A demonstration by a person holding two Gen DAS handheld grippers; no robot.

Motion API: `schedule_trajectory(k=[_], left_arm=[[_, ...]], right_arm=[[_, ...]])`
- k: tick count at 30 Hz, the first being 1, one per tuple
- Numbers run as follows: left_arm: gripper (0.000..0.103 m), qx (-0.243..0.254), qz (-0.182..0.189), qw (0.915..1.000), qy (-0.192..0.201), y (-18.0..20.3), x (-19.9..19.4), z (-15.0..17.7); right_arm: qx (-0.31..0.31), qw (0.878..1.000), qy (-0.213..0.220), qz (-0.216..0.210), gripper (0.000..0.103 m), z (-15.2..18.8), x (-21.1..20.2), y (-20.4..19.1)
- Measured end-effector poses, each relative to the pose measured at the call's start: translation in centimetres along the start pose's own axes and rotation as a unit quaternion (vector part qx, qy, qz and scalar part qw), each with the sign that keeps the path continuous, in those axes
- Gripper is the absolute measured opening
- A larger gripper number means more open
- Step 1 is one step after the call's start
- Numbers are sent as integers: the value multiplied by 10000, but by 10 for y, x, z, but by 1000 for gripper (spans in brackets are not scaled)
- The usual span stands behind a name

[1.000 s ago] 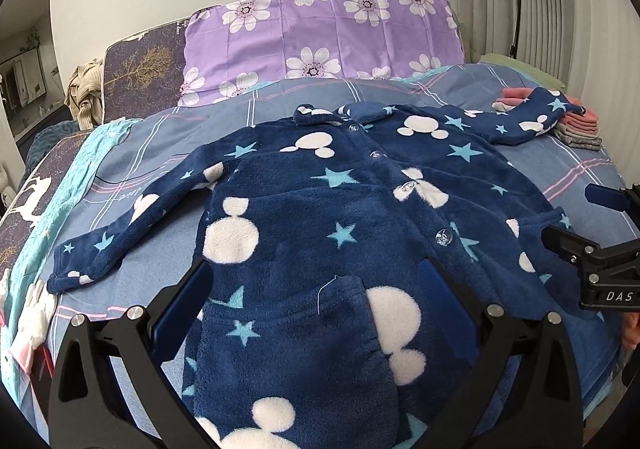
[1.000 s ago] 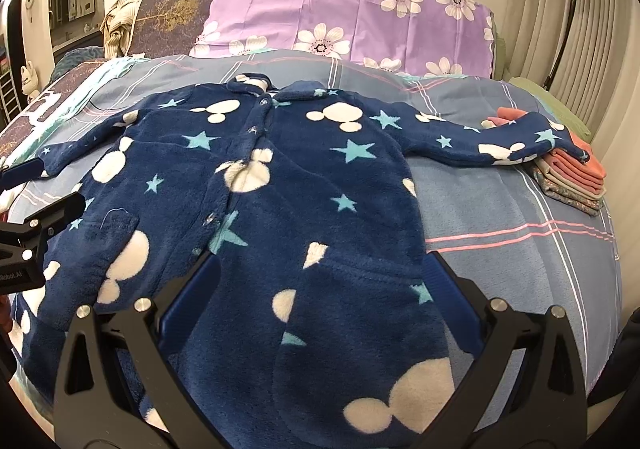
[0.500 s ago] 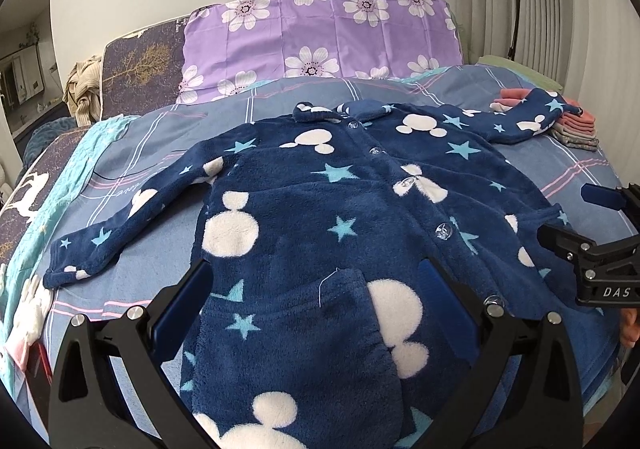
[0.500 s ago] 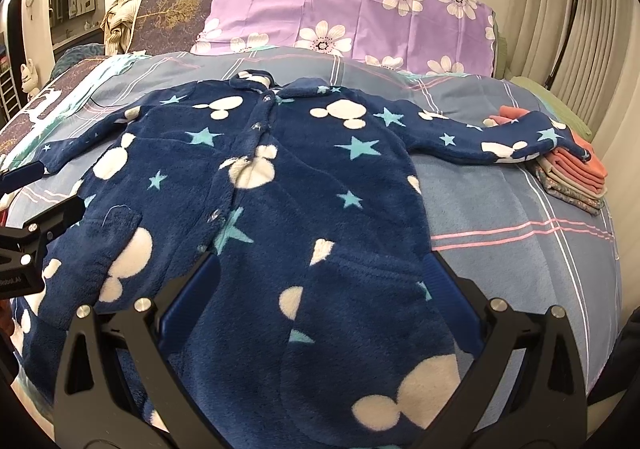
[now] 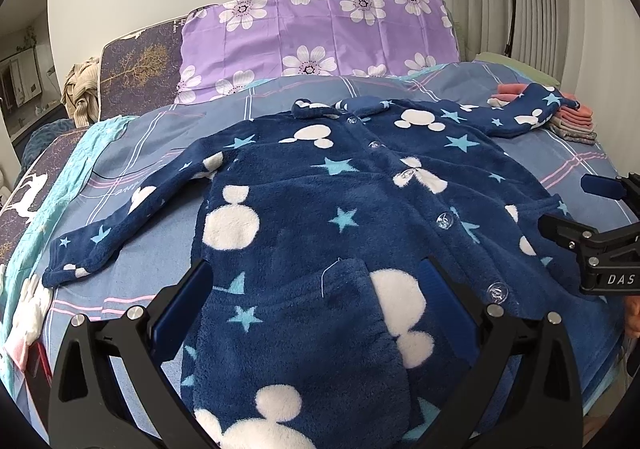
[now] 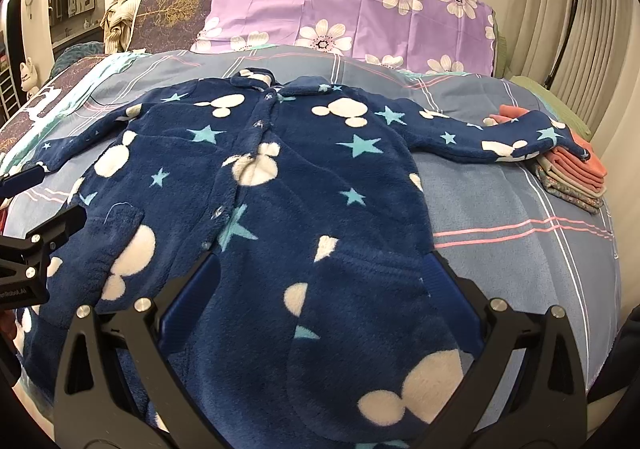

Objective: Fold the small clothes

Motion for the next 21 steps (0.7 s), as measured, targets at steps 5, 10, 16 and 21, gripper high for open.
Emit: schedule_trajectory(k=[5, 10, 16, 21], left_arm=[[102, -51, -2, 10000, 1, -3, 0, 2], [102, -135, 13, 9999, -76, -9, 1, 3], [102, -177, 1, 9998, -38, -16, -2, 5], [102, -203, -66, 9998, 2, -20, -3, 6]], right_arm=[[-2, 10000, 2, 8, 101, 1, -1, -2], [-21, 10000, 8, -8, 101, 1, -2, -6], [-52, 9999, 9, -128, 101, -3, -5, -15], [-117, 9998, 2, -182, 101, -4, -6, -23]])
Point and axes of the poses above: each gripper's, at about its wrist camera, not at the fingertips, and x roughly the way its jaws point, y to its right, z to its underside, the point moved 3 cm from there along x, roughly the way its jaws point, and after that the axes turned 2 degrees about y, right-handed, at the moved point
